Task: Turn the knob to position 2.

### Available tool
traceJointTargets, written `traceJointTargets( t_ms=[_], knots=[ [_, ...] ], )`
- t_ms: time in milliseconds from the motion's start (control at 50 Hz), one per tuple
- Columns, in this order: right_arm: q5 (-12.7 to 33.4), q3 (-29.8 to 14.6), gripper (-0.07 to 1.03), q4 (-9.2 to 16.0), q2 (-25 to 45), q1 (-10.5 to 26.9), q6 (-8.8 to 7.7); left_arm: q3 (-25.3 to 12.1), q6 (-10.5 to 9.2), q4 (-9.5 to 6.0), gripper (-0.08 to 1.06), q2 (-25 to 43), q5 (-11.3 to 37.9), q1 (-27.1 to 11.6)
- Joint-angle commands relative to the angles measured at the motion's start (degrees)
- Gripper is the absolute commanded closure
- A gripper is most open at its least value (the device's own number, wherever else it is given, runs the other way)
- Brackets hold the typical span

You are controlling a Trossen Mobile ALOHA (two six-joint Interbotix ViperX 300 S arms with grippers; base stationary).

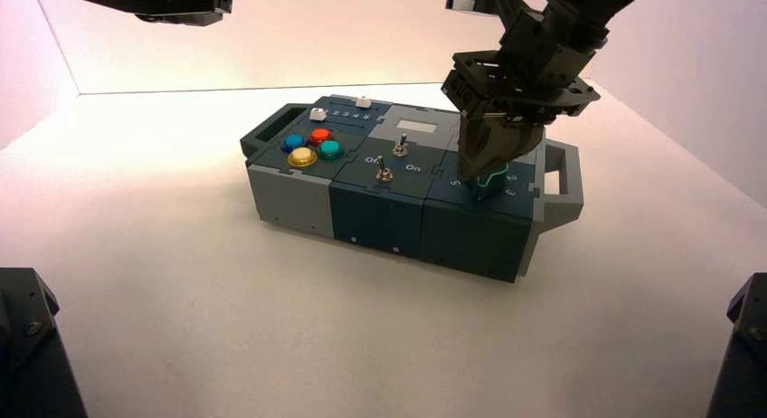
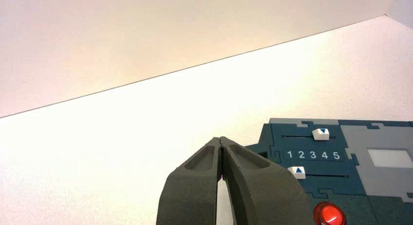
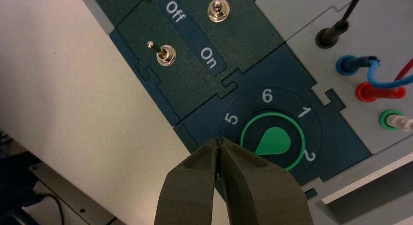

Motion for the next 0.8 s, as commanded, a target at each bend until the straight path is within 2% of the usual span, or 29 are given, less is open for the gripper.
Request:
traceJointTargets(
  t_ms=[20,800],
  knots=[
    [0.4,-0.3,0.98,0.3,-1.3,0.4,0.18,-1.1,-0.09,0.0,1.01,-0.4,-0.6,0.1],
    [1.0,1.9,0.98,0.3,-3.5,0.2,0.18,-0.9,-0.09,0.0,1.01,-0.6,-0.6,0.1]
  ],
)
